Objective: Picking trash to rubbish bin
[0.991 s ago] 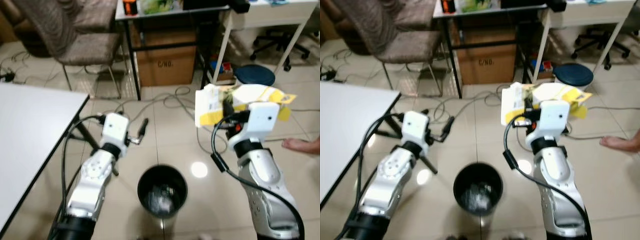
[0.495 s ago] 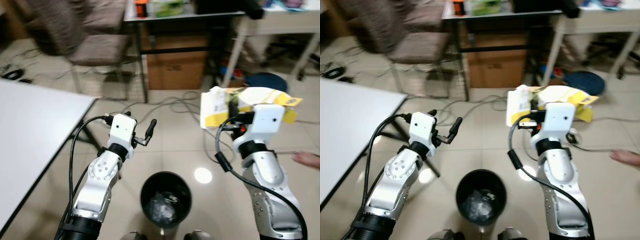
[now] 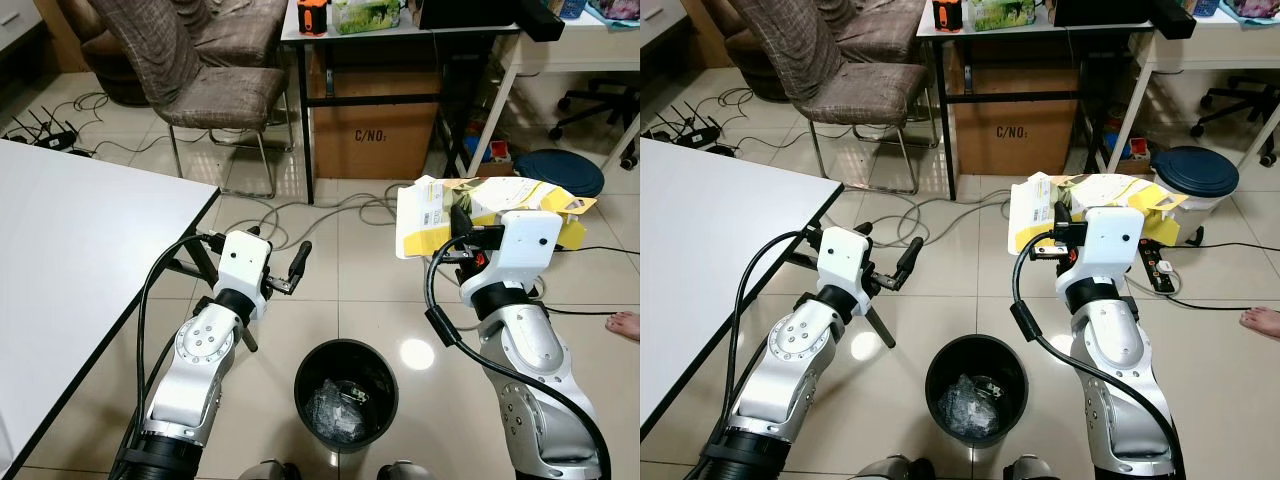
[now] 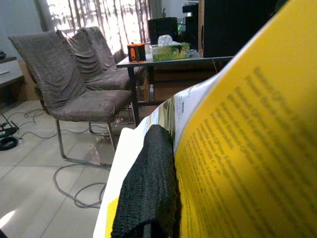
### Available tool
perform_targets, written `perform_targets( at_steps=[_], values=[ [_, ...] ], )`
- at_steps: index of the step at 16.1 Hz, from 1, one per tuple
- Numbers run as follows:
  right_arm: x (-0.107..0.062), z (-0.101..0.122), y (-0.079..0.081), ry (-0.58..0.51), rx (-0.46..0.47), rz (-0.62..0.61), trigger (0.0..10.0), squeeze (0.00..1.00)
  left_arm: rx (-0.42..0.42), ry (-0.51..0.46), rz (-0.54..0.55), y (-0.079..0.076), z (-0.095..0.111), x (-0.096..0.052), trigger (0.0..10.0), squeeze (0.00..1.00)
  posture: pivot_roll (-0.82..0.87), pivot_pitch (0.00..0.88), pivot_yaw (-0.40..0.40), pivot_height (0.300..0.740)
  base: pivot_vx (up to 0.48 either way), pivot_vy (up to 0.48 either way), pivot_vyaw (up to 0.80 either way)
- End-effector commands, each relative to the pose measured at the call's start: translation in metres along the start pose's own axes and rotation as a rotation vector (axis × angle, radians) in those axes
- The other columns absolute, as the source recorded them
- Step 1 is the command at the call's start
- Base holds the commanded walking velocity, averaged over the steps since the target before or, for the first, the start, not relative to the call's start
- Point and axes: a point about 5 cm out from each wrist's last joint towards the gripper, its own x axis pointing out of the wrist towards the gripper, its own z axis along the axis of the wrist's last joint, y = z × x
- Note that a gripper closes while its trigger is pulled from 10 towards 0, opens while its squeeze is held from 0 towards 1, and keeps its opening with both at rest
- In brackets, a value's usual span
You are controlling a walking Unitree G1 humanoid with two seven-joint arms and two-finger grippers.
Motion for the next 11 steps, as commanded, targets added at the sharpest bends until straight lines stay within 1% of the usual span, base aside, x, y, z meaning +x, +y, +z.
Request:
perform_targets(
  at_steps=[1,3,6,8,10,11],
  values=[
    [-0.002,-0.002,-0.001,0.009,0.019,-0.011,0.0,0.0,-0.006,0.018,-0.016,0.0,-0.003,-0.002,10.0,0.0,-0.08,0.145,0.08,0.74,0.0,0.0,0.0],
    [-0.005,-0.006,0.002,0.021,0.034,-0.009,0.0,0.0,-0.003,0.026,-0.021,0.0,-0.005,-0.005,10.0,0.0,-0.07,0.155,0.08,0.74,0.0,0.0,0.0],
    [-0.012,-0.015,0.009,0.055,0.055,-0.001,0.0,0.0,0.014,0.05,-0.012,0.004,-0.011,-0.013,10.0,0.0,-0.06,0.2,0.089,0.74,0.0,0.0,0.0],
    [-0.017,-0.028,0.014,0.101,0.082,-0.005,0.0,0.0,0.039,0.096,0.02,0.017,-0.024,-0.022,10.0,0.0,-0.05,0.247,0.099,0.74,0.0,0.0,0.0],
    [-0.02,-0.036,0.018,0.128,0.09,-0.002,0.0,0.0,0.058,0.126,0.026,0.023,-0.032,-0.028,10.0,0.0,-0.05,0.267,0.104,0.74,0.0,0.0,0.0],
    [-0.022,-0.043,0.023,0.152,0.095,0.003,0.0,0.0,0.075,0.165,0.032,0.029,-0.042,-0.035,10.0,0.0,-0.04,0.287,0.108,0.74,0.0,0.0,0.0]
  ],
)
